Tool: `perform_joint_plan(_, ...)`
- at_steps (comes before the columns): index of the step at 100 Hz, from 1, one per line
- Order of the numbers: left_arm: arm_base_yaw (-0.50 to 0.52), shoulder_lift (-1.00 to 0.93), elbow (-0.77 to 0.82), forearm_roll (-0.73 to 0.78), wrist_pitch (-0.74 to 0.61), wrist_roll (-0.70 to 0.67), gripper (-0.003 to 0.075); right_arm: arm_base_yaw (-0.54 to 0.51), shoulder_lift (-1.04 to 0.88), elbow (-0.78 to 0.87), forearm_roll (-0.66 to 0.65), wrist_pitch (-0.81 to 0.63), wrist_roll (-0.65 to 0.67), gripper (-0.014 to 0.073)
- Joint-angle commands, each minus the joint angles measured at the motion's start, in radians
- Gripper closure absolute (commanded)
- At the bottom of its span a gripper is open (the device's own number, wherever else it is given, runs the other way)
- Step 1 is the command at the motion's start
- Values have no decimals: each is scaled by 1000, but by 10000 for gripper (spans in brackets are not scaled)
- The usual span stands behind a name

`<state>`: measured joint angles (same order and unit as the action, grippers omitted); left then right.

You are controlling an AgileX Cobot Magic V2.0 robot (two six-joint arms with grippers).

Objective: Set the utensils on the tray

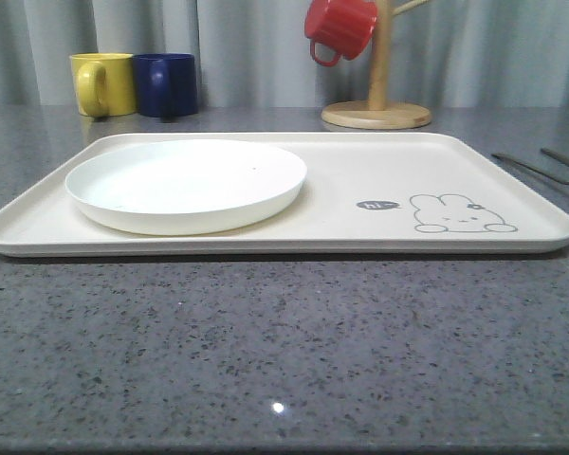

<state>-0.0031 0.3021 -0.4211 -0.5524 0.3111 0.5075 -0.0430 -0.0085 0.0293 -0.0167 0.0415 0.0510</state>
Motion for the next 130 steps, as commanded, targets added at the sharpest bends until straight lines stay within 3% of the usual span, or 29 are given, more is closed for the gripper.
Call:
perform_joint_plan(1, 2, -34, -5, -18, -56, 4, 540, -5, -19, -2, -11, -84, -7, 662)
perform_joint_plan(13, 2, -60, 7, -18, -44, 4, 741, -5, -19, -2, -11, -93, -7, 662)
perform_joint_plan(32, 2, -60, 8, -23, -44, 4, 739, -5, -19, -7, -13, -163, -7, 662)
perform_joint_plan(43, 2, -60, 8, -23, -44, 4, 739, -5, -14, -71, -13, -119, -7, 662)
perform_joint_plan(60, 2, -60, 8, -23, -44, 4, 739, -5, 85, -297, -13, 117, -7, 662)
perform_joint_plan(94, 2, -60, 8, -23, -44, 4, 739, -5, 576, -853, -13, 756, -7, 662)
perform_joint_plan(122, 2, -60, 8, -23, -44, 4, 739, -5, 836, -990, 0, 827, -7, 659)
perform_joint_plan(130, 2, -60, 8, -23, -44, 4, 739, -5, 866, -990, 9, 843, -7, 618)
